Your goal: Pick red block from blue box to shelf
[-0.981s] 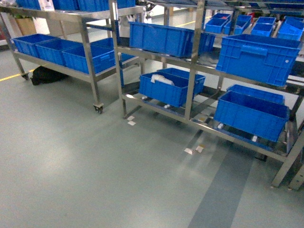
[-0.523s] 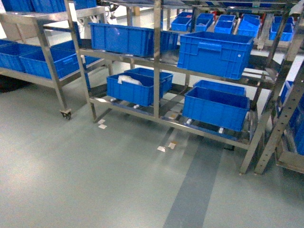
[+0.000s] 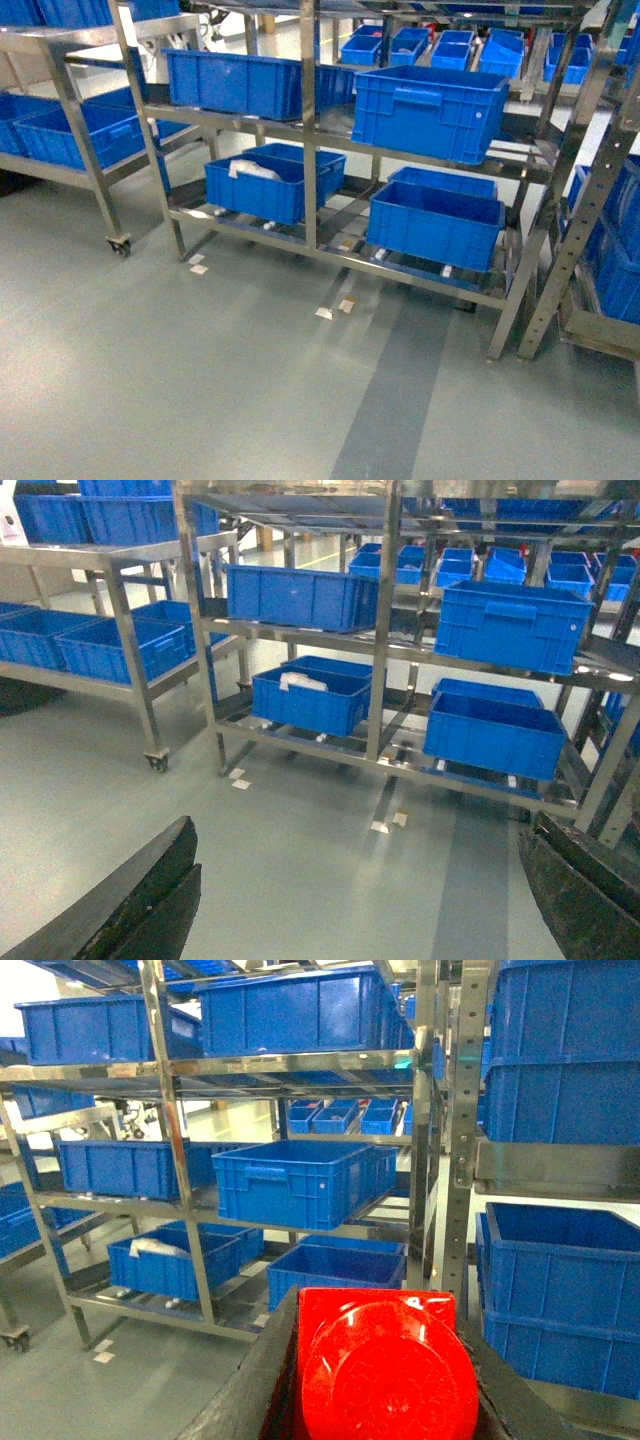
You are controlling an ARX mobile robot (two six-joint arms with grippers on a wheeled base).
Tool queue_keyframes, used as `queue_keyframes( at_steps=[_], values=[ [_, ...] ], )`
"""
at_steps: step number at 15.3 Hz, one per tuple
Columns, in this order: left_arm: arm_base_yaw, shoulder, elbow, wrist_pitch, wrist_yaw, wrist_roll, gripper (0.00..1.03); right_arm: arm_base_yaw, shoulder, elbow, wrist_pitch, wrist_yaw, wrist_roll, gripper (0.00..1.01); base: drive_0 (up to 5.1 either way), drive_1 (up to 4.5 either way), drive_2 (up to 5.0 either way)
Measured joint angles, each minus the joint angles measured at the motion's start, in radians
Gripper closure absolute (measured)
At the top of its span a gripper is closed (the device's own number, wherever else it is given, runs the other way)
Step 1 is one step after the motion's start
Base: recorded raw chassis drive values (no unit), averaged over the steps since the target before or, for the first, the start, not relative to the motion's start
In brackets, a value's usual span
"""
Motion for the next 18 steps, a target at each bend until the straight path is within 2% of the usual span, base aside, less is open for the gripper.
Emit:
queue_keyframes(
  at_steps=[18],
  values=[
    [0.0,0.0,0.0,0.0,0.0,0.0,0.05,0.0,0.0,0.0,0.001,0.0,0.0,0.73,-1.5,-1.54,-1.5]
  ],
)
